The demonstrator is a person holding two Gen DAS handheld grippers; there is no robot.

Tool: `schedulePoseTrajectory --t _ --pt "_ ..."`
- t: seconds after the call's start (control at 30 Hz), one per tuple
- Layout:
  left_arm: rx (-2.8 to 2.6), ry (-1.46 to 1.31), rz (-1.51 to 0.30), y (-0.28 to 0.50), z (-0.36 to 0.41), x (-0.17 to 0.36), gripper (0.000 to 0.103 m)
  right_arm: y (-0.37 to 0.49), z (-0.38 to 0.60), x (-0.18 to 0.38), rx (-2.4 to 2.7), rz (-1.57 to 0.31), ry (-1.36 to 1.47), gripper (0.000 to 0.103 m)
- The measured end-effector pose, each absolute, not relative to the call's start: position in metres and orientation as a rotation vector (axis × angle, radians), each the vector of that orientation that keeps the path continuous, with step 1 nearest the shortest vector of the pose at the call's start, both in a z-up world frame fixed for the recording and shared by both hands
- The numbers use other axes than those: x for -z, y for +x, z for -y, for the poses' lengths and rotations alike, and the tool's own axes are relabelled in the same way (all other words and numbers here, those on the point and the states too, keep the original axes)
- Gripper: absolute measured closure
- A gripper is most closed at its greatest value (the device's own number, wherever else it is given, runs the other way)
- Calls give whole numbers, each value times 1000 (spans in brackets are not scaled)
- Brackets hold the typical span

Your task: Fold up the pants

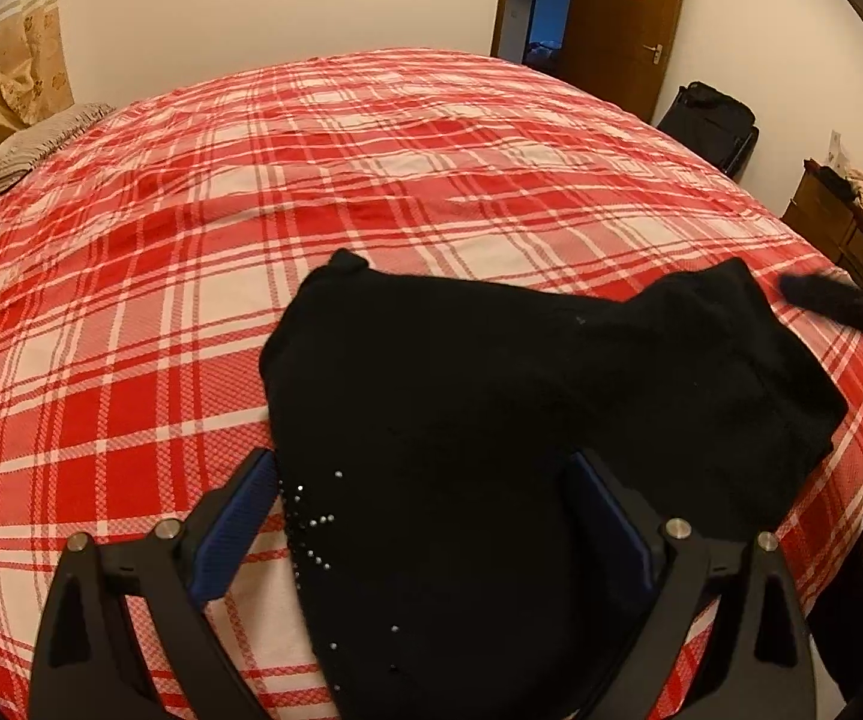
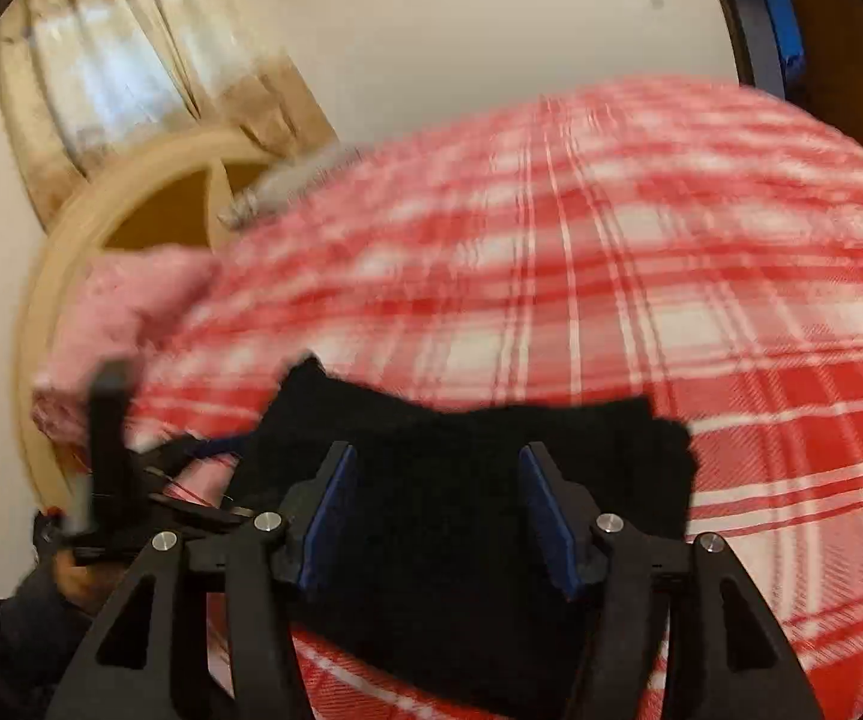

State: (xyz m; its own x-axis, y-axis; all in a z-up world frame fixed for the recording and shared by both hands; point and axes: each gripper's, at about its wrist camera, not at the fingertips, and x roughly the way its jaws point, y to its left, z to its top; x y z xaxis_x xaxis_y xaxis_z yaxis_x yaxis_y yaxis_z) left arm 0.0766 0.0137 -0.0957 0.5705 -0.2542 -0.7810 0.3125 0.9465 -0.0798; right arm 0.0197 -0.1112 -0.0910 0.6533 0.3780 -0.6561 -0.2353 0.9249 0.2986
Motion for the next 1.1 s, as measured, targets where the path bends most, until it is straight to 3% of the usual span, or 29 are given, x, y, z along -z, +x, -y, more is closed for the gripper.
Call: schedulePoseTrajectory --t 0.17,0.27,0.53,0.63,0.77,1.1 --pt "327 91 -894 72 -17 94 4 32 130 122 -299 -873 214 47" --pt "331 78 -904 70 -22 98 3 31 141 121 -303 -876 237 57" --pt "331 -3 -919 57 -41 111 0 22 134 125 -307 -831 147 57" --pt "318 5 -903 58 -43 103 0 12 138 112 -297 -786 171 55" --pt "300 2 -856 62 -50 92 0 -5 157 98 -230 -736 217 34" --pt "337 -54 -911 81 -51 114 0 8 182 133 -186 -890 308 34"
